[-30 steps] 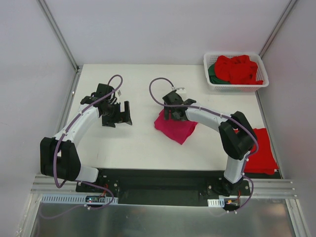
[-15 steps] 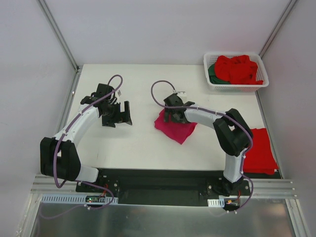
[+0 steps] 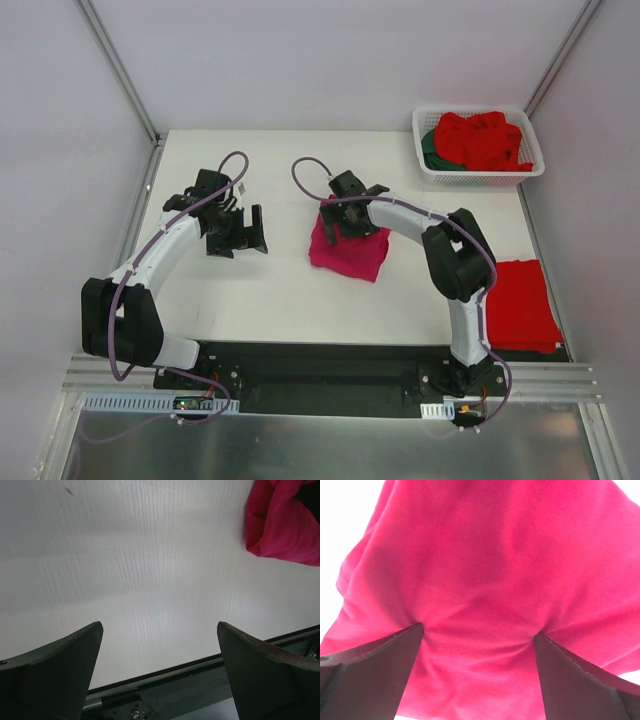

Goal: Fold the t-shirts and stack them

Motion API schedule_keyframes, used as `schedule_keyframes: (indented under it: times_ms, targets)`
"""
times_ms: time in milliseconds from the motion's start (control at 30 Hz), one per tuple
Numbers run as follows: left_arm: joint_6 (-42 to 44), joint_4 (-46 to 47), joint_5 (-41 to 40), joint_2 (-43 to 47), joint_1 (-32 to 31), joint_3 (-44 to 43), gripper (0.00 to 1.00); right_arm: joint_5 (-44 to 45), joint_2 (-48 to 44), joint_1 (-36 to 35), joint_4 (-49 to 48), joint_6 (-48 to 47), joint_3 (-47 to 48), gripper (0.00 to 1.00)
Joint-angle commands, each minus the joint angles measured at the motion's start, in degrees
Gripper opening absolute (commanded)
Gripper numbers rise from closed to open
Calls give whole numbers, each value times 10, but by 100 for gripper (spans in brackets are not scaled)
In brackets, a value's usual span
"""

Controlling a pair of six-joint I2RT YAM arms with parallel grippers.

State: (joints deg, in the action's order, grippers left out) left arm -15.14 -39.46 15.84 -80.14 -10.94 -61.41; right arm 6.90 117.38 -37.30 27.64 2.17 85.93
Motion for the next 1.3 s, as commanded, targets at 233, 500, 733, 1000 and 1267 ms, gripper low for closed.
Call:
schedule_keyframes:
  times_ms: [233,500,733,1000,1267]
  targets:
    - [-10,-7,-30,19,-5,-10,99,-64,9,-11,160,-259,-1,96]
    - [-20,-7,-28,21,-5,-14,99,-102,23,-50,159,-281,25,96]
    - [-18,-7,-25,27,-5,-9,99,-102,60,-76,177,-185,80,96]
    - [-16,-7,-22,30,-5,-8,99,-77,78,-87,172,-68,93,96]
    - [-22,-7,-27,27,-5,-6,99,-54,56,-85,168,-24,80,96]
